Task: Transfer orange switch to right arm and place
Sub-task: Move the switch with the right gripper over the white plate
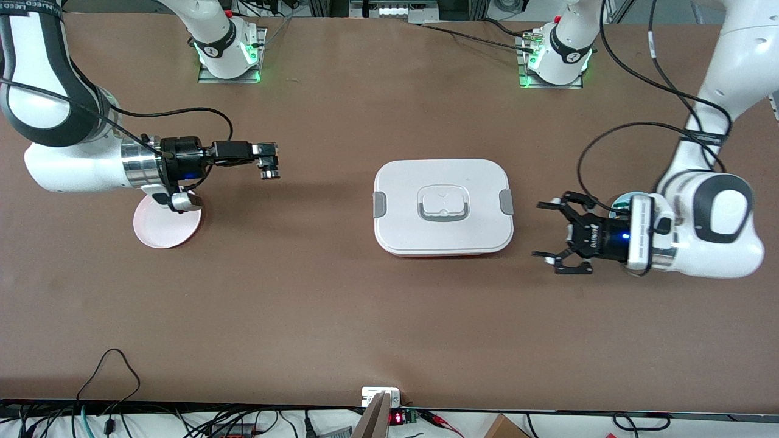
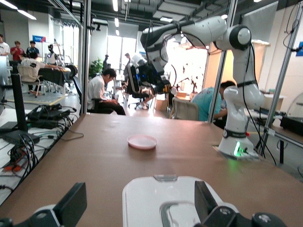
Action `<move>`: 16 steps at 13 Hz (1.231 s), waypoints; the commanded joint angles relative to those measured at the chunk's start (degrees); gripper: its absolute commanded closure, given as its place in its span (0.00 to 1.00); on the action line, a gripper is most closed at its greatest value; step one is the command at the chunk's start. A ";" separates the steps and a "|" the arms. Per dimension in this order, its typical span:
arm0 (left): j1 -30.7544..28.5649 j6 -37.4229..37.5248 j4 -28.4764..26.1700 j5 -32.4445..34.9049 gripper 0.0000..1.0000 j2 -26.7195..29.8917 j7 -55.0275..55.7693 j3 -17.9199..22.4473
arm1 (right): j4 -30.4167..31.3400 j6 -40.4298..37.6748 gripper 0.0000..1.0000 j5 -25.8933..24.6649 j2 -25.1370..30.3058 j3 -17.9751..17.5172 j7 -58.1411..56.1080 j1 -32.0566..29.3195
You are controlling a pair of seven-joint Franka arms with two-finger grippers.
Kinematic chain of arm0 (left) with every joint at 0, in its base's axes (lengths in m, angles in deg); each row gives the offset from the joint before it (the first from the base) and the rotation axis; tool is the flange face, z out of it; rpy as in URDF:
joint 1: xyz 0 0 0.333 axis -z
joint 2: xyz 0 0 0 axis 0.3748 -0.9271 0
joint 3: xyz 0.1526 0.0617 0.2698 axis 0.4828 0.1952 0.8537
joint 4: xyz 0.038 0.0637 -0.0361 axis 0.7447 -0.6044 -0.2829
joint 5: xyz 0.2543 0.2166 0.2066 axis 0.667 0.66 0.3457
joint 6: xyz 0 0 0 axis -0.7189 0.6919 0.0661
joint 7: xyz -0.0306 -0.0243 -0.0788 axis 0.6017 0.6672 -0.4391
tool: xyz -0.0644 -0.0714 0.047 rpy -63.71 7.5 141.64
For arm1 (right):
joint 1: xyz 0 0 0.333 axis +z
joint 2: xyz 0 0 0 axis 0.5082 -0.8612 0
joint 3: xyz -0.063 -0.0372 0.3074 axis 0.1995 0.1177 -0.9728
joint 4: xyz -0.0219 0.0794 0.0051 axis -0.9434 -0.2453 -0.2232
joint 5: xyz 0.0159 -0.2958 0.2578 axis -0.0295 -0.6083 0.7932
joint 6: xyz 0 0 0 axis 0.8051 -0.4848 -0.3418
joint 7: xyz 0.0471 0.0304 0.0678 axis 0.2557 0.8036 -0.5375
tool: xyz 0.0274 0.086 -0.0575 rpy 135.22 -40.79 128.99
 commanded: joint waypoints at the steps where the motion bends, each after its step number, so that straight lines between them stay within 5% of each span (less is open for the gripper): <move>1: -4.93 2.01 5.77 7.61 0.00 -1.64 0.00 -1.00 | 0.81 -0.48 0.97 -7.05 2.17 -0.25 -2.58 -0.56; 3: -10.39 1.92 7.00 8.76 0.00 -1.74 0.35 -0.39 | 0.73 -0.04 0.97 -13.98 2.43 -0.25 -4.96 -0.56; 5: -10.76 3.05 13.65 17.24 0.00 -1.47 0.53 1.19 | 0.81 -0.04 0.97 -21.46 3.13 -0.17 -7.51 -1.17; 8: -13.29 6.05 15.53 24.21 0.00 -0.51 6.21 1.46 | 0.81 0.14 0.97 -31.65 3.40 0.10 -12.24 -1.96; 12: -13.92 7.02 16.77 36.51 0.00 6.95 15.97 1.19 | 0.81 1.89 0.97 -45.36 3.31 0.19 -18.84 -2.31; 16: -10.08 9.74 14.93 41.27 0.00 17.30 30.11 1.89 | 1.25 6.64 0.97 -58.81 3.31 0.19 -26.57 -2.14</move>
